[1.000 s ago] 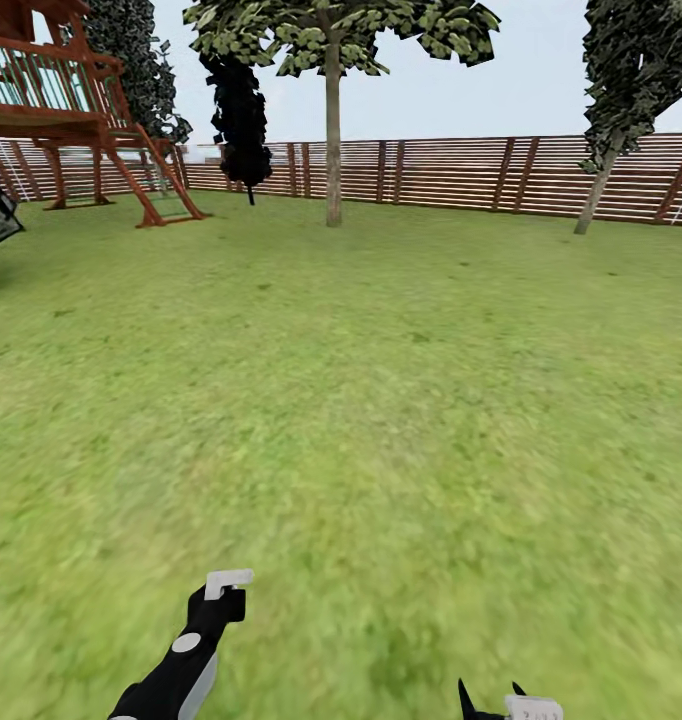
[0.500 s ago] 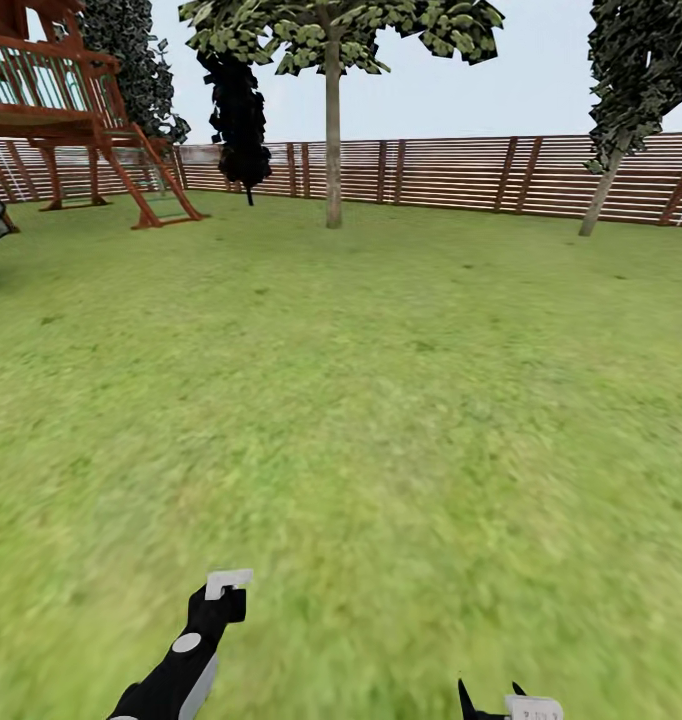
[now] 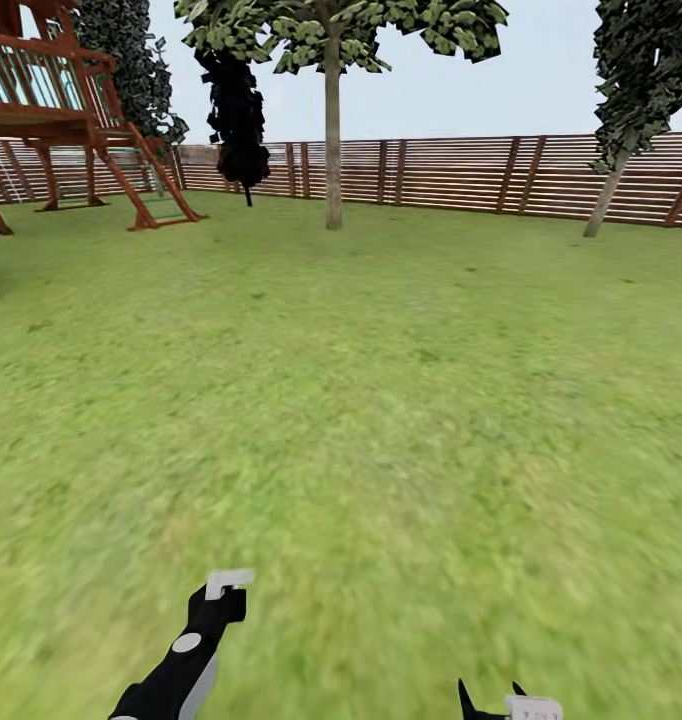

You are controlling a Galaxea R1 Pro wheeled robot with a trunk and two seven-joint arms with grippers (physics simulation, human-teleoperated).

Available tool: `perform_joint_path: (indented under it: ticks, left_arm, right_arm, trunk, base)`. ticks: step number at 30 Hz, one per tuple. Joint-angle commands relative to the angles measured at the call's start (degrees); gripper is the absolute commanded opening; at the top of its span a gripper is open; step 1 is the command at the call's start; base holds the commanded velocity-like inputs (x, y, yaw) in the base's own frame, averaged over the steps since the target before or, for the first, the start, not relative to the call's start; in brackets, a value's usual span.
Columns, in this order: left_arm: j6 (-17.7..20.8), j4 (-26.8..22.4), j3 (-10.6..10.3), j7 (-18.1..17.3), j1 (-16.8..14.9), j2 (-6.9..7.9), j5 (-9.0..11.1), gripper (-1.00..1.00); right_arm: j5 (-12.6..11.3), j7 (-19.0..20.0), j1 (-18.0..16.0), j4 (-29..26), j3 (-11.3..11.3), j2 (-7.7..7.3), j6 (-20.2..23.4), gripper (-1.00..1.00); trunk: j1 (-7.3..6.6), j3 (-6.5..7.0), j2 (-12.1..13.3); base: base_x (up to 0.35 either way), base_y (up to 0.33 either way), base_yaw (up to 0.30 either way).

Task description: In the garden, pick up the pesticide atomizer on the floor and spray pesticide onto both trees until each tree trunk is fully covered.

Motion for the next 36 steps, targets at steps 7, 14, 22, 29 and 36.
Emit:
perform_joint_path:
  ticks: [7,14,22,29,36]
  left_arm:
    - [0.00,-0.01,-0.01,0.01,0.00,0.01,-0.01,-1.00]
    - [0.00,-0.01,-0.01,0.01,0.00,0.01,-0.01,-1.00]
    - [0.00,-0.01,-0.01,0.01,0.00,-0.03,-0.01,-1.00]
    - [0.00,-0.01,-0.01,0.01,0.00,-0.02,-0.01,-1.00]
    - [0.00,-0.08,-0.01,0.01,0.00,-0.01,-0.01,-1.00]
  right_arm:
    - [0.00,0.00,-0.01,0.00,0.04,0.00,0.00,1.00]
    - [0.00,0.00,0.00,0.00,0.02,0.00,0.00,1.00]
    - [0.00,0.00,0.00,0.00,0.05,0.00,0.00,1.00]
    - [0.00,0.00,-0.01,0.00,0.02,0.00,0.00,1.00]
    - [0.00,0.00,0.00,0.00,0.01,0.00,0.00,1.00]
  trunk:
    - [0.00,0.00,0.00]
    - [0.00,0.00,0.00]
    - [0.00,0.00,0.00]
    - [0.00,0.00,0.00]
    - [0.00,0.00,0.00]
  base:
    - [0.340,0.000,0.000]
    - [0.340,0.000,0.000]
    - [0.340,0.000,0.000]
    - [0.340,0.000,0.000]
    - [0.340,0.000,0.000]
